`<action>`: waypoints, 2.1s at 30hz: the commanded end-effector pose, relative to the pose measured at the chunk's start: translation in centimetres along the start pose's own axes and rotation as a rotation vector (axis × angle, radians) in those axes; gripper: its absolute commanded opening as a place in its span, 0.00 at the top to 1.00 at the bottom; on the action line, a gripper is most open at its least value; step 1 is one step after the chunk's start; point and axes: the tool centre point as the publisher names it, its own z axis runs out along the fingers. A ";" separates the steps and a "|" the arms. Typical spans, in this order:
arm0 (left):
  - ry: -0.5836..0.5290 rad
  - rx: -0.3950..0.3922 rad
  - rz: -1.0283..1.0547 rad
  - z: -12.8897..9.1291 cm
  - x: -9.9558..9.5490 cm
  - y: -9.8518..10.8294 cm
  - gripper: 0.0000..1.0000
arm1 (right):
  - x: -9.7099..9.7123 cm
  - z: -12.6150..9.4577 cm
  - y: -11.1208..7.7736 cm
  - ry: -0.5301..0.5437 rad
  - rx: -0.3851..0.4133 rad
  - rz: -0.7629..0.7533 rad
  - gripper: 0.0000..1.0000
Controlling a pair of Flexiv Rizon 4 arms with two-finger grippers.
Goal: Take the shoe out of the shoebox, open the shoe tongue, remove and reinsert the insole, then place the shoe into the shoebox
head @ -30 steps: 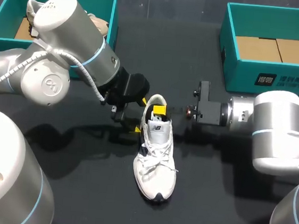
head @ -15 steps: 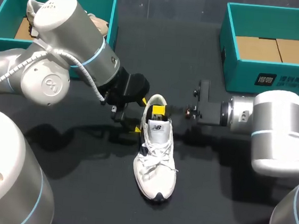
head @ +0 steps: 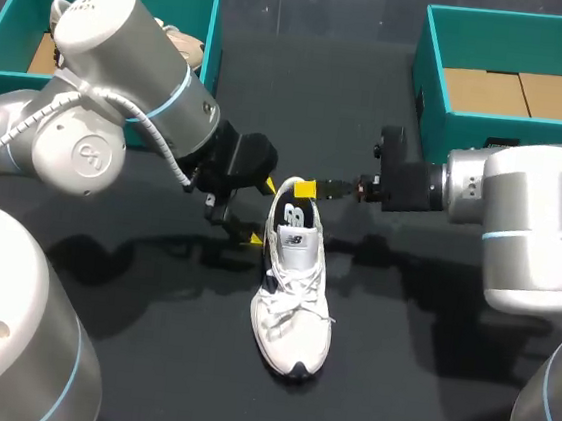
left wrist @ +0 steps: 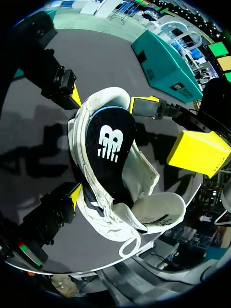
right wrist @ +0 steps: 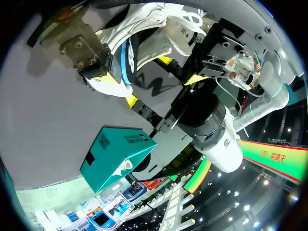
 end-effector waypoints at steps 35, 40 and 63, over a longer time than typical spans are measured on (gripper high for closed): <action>-0.018 -0.051 0.128 -15.8 -4.6 7.5 0.00 | 0.5 -4.5 4.8 -0.342 0.504 0.227 0.61; -0.024 -0.056 0.161 -17.9 -5.4 8.6 0.00 | 0.6 -4.1 5.1 -0.441 0.534 0.249 0.83; 0.002 -0.074 0.250 -20.7 -7.1 10.3 0.00 | 1.8 -1.9 4.9 -0.780 0.545 0.325 1.00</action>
